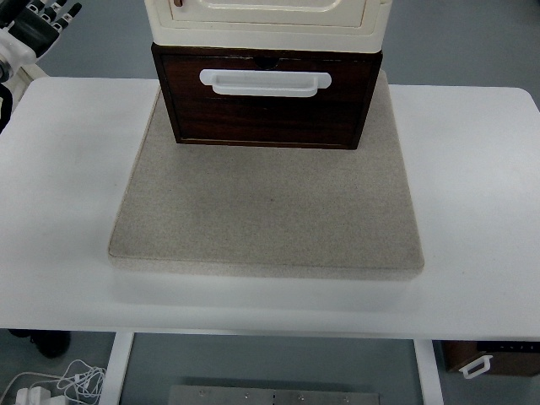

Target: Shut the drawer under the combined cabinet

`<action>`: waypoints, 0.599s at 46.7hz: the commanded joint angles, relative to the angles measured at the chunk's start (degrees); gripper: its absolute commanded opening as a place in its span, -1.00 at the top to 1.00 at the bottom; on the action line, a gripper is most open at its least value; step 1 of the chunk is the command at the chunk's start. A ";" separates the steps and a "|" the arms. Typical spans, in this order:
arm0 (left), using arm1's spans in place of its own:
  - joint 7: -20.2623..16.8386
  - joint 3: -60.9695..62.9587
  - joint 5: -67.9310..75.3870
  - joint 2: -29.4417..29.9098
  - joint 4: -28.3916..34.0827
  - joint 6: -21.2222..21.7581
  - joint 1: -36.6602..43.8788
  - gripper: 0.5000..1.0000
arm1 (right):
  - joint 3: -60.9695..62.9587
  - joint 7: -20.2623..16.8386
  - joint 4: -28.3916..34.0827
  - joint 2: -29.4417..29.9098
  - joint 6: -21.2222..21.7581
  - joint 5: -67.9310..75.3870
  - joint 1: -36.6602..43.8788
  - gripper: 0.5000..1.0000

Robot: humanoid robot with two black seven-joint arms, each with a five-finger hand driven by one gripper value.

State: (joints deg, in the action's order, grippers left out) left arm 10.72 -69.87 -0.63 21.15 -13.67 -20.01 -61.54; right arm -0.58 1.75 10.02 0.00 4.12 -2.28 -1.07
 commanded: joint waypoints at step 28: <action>-3.43 -0.09 -2.09 -7.18 0.04 1.03 1.25 -0.99 | 0.23 0.01 0.00 0.00 0.01 0.08 0.02 -0.81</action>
State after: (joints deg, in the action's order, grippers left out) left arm 7.33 -70.05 -1.79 14.42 -13.63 -18.96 -60.33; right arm -0.36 1.76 10.02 0.00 4.11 -2.20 -1.05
